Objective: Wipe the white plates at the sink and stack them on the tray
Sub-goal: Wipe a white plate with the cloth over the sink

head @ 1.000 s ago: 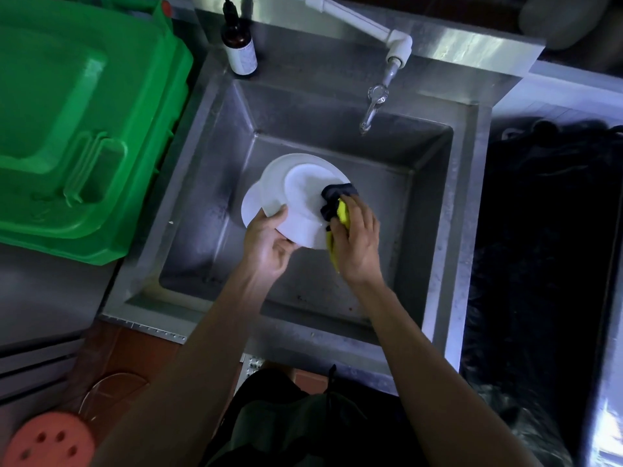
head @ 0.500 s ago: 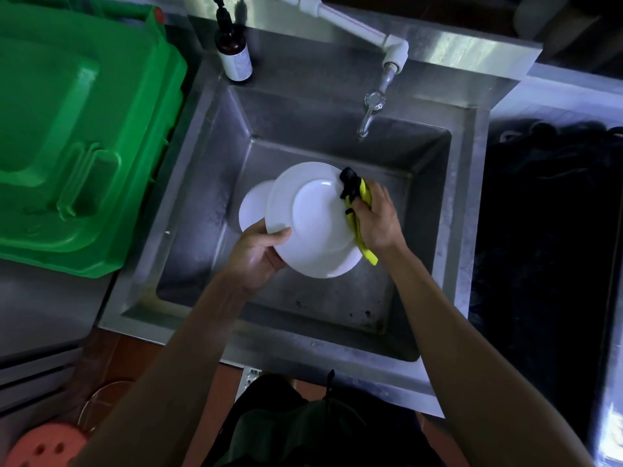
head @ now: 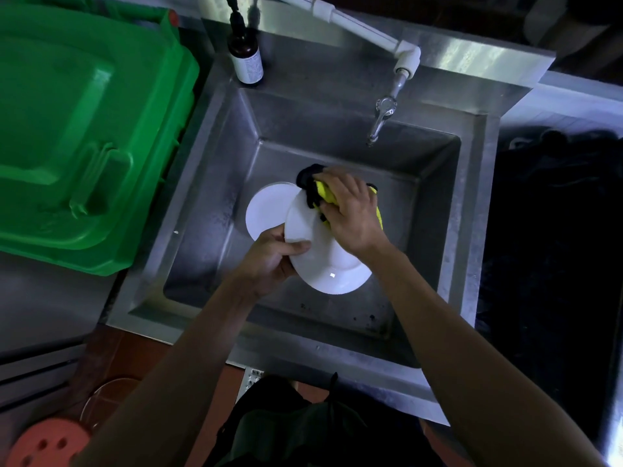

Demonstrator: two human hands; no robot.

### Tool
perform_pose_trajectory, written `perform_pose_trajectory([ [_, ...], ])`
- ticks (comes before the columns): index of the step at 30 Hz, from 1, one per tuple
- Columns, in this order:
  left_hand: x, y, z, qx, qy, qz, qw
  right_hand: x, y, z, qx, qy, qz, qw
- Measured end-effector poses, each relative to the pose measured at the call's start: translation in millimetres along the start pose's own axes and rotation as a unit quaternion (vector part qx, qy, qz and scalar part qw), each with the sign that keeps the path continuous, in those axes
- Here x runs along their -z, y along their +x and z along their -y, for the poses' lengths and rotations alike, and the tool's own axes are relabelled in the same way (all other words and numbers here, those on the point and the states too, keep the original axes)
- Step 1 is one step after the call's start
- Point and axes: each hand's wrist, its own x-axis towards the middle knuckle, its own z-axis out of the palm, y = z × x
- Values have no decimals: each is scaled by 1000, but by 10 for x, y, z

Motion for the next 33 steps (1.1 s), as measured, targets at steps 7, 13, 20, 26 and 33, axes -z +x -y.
perform_pose_trajectory([
  [7, 72, 21, 7, -28, -26, 24, 999, -167, -200, 197, 53, 65, 14, 996],
  [13, 113, -11, 13, -19, -29, 30, 999, -205, -292, 196, 44, 91, 15, 995],
  [20, 138, -85, -43, -13, -5, 15, 1000, -139, -62, 96, 31, 27, -26, 999],
  [26, 103, -130, -89, -24, -3, -19, 1000, -132, -37, -46, -78, 53, -51, 994],
  [33, 103, -68, -57, -49, -57, -40, 996, -331, -274, 2, -134, 40, -50, 989],
])
